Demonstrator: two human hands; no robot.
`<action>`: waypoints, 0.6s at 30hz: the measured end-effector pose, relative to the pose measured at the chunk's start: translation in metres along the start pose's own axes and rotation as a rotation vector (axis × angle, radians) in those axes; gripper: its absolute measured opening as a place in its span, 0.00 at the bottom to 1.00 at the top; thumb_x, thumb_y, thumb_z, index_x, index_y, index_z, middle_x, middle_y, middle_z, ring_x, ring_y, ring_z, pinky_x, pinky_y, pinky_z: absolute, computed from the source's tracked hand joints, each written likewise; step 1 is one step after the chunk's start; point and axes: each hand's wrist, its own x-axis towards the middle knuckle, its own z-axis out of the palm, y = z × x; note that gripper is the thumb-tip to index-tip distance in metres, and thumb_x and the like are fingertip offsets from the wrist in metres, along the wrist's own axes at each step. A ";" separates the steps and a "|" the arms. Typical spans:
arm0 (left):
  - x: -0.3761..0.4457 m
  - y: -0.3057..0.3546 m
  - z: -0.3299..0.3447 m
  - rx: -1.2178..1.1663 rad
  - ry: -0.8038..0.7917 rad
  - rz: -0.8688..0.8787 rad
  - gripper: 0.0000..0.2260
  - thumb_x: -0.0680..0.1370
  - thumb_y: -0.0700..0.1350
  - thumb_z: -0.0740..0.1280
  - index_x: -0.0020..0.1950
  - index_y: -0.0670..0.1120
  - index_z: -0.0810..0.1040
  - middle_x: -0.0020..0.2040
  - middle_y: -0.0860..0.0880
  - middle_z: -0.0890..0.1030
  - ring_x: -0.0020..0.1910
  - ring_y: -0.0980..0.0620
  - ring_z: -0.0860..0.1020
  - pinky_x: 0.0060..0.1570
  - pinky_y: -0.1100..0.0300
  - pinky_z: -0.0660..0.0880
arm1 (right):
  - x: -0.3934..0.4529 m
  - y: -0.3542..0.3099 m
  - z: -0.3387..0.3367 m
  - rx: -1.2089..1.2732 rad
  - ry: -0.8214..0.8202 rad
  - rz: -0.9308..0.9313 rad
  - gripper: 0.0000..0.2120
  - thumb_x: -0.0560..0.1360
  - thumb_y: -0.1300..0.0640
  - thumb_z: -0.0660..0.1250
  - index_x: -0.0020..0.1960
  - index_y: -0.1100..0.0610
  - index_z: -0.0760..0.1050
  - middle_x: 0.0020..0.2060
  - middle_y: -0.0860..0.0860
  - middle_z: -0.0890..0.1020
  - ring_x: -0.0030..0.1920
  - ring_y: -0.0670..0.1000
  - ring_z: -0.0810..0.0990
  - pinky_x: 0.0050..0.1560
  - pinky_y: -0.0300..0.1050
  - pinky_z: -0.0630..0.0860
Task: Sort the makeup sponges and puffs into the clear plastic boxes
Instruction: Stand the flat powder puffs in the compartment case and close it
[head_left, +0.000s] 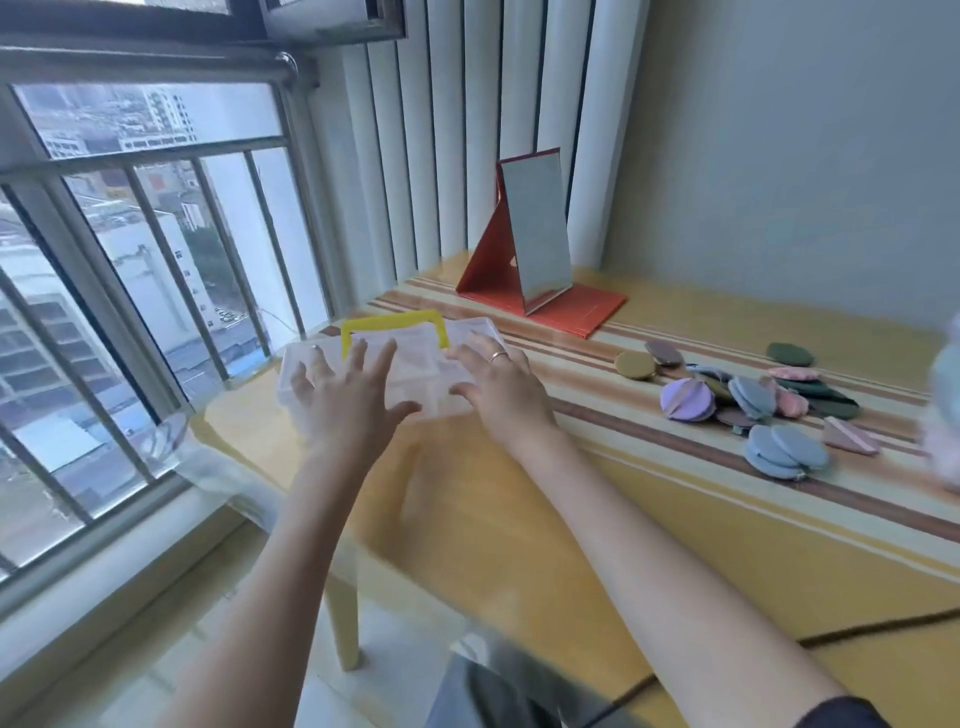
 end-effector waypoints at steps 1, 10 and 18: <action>0.001 0.001 -0.001 -0.009 0.012 0.008 0.32 0.74 0.68 0.58 0.75 0.58 0.58 0.76 0.52 0.61 0.73 0.36 0.58 0.68 0.41 0.55 | -0.001 0.002 0.000 -0.010 0.023 -0.006 0.17 0.80 0.51 0.62 0.68 0.45 0.69 0.74 0.47 0.65 0.70 0.59 0.63 0.62 0.55 0.71; -0.021 0.071 -0.005 -0.115 0.174 0.252 0.24 0.76 0.65 0.57 0.67 0.54 0.72 0.67 0.52 0.75 0.67 0.39 0.70 0.61 0.45 0.64 | -0.062 0.080 -0.026 -0.094 0.367 -0.008 0.15 0.77 0.49 0.57 0.62 0.49 0.72 0.62 0.56 0.77 0.55 0.66 0.74 0.53 0.59 0.75; -0.036 0.105 0.021 -0.414 0.638 0.204 0.24 0.72 0.63 0.62 0.63 0.50 0.74 0.61 0.49 0.79 0.61 0.48 0.73 0.61 0.51 0.62 | -0.078 0.119 -0.042 0.032 0.480 0.023 0.14 0.76 0.58 0.63 0.60 0.56 0.79 0.61 0.60 0.76 0.62 0.64 0.71 0.62 0.50 0.65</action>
